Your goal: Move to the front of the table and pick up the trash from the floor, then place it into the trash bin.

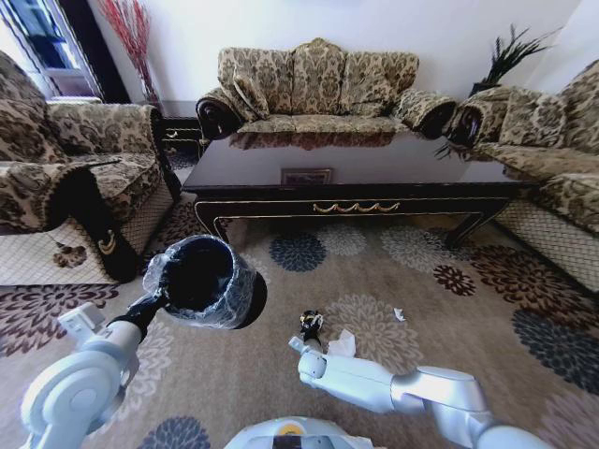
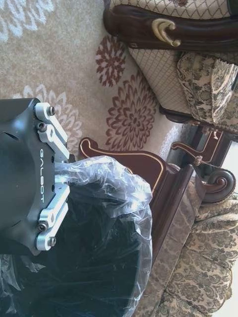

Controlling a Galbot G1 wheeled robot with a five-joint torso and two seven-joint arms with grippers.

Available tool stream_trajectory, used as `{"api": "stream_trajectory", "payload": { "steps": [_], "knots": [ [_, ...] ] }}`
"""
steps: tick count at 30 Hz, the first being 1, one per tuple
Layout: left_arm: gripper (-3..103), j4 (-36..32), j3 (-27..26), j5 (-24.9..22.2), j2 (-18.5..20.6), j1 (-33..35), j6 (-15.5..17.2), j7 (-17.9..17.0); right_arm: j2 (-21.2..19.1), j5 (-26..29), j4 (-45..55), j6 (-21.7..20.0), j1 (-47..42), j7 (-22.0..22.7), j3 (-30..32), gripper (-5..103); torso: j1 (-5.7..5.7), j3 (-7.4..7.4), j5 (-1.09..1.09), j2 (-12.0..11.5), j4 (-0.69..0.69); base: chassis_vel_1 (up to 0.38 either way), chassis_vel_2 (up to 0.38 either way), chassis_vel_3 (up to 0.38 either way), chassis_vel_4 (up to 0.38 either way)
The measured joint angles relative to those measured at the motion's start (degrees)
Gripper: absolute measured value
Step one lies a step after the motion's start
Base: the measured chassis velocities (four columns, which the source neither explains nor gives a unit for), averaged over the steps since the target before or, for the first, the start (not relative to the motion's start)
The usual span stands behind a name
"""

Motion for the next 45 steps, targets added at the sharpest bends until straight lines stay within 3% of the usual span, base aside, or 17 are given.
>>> {"api": "stream_trajectory", "payload": {
  "steps": [2, 5, 8, 10, 11, 13, 14, 19, 20, 23, 28, 32, 34, 37, 43, 45],
  "knots": [
    [3, 0.0, 0.0, 0.0, 0.09, -0.02, 0.0, 0.0, 0.05, -0.18, -0.17, 0.33, 0.0, -0.32, 0.22, 94, 0.0, 0.0, 0.0, 0.0, 0.0, 0.0, 0.0, 0.0, 0.0],
    [3, 0.0, 0.0, 0.02, 0.09, -0.01, 0.0, 0.0, 0.09, -0.33, -0.21, 0.52, 0.0, -0.49, 0.3, 89, 0.0, 0.0, 0.0, 0.0, 0.0, 0.0, 0.0, 0.0, 0.0],
    [3, 0.05, 0.03, 0.33, 0.08, 0.01, 0.0, 0.02, 0.05, -0.77, -0.22, 1.02, 0.0, -0.83, 0.4, 73, 0.0, 0.0, 0.0, 0.0, 0.0, 0.0, 0.0, 0.0, 0.0],
    [3, 0.08, 0.03, 0.39, 0.08, 0.03, 0.0, 0.04, 0.02, -0.83, -0.21, 1.09, 0.0, -0.87, 0.4, 73, 0.0, 0.0, 0.0, 0.0, 0.0, 0.0, 0.0, 0.0, 0.0],
    [3, 0.21, 0.02, 0.53, 0.08, 0.05, 0.0, 0.09, -0.08, -0.83, 0.07, 1.14, -0.03, -0.9, 0.38, 61, 0.0, 0.0, -0.01, 0.0, 0.0, 0.0, 0.0, 0.0, 0.0],
    [3, 0.21, 0.02, 0.53, 0.08, 0.05, 0.0, 0.09, -0.1, -0.8, 0.22, 1.14, -0.04, -0.9, 0.36, 61, 0.0, 0.0, -0.01, 0.0, 0.0, 0.0, 0.0, 0.0, 0.0],
    [3, 0.21, 0.04, 0.53, 0.08, 0.05, 0.0, 0.12, -0.09, -0.76, 0.45, 1.14, -0.1, -0.9, 0.24, 50, 0.0, 0.0, 0.0, 0.0, 0.01, 0.0, 0.0, 0.0, 0.0],
    [3, 0.2, 0.23, 0.52, -0.02, 0.05, 0.0, 0.14, -0.16, -0.82, 0.47, 1.14, -0.18, -0.89, 0.1, 40, 0.0, 0.0, 0.0, 0.0, 0.0, 0.0, 0.0, 0.0, 0.0],
    [3, 0.2, 0.23, 0.53, -0.03, 0.06, 0.0, 0.14, -0.47, -0.86, 0.57, 1.15, -0.24, -0.85, 0.18, 28, 0.0, 0.0, 0.0, 0.0, 0.01, 0.0, 0.0, 0.0, 0.0],
    [3, 0.15, 0.2, 0.47, 0.01, 0.08, 0.01, 0.14, -1.06, -0.92, 0.87, 1.2, -0.28, -0.78, 0.38, 24, 0.0, 0.0, 0.0, 0.0, 0.01, 0.0, 0.0, 0.0, 0.0],
    [3, 0.16, 0.25, 0.42, 0.24, -0.06, 0.11, 0.16, -4.05, -1.16, 2.96, 1.6, -0.3, -0.38, 1.76, 3, 0.0, 0.0, 0.0, 0.0, 0.0, 0.0, 0.0, 0.0, 0.0],
    [3, 0.19, 0.9, 0.69, 0.05, -0.07, 0.16, 0.17, -5.75, -0.61, 5.33, 1.78, -0.29, 0.22, 3.08, 1, 0.0, 0.0, 0.0, 0.0, 0.0, 0.0, 0.0, 0.0, 0.0],
    [3, 0.42, 1.94, 1.67, -0.21, 0.15, 0.22, 0.17, -8.09, 4.36, 11.33, 1.09, -0.29, 2.51, 5.03, 0, 0.0, 0.0, 0.0, 0.0, -0.01, 0.0, 0.0, 0.0, 0.0],
    [3, 0.67, 2.72, 2.4, -0.46, 0.26, 0.23, 0.19, -9.39, 7.21, 15.6, 0.64, -0.08, 3.75, 7.19, 0, 0.0, 0.0, 0.0, 0.0, 0.0, 0.0, 0.0, 0.0, 0.0],
    [3, 1.03, 3.97, 3.66, -0.78, 0.56, 0.23, 0.35, -11.16, 7.87, 19.33, 2.16, 2.39, 2.8, 10.13, 0, 0.0, 0.0, 0.0, 0.0, 0.0, 0.0, 0.0, 0.0, 0.0],
    [3, 1.04, 4.52, 4.03, -1.07, 0.96, 0.22, 0.39, -12.25, 8.33, 20.98, 4.41, 4.7, 1.08, 11.91, 0, 0.0, 0.0, 0.0, 0.0, 0.01, 0.0, 0.0, 0.0, 0.0]
  ]
}}
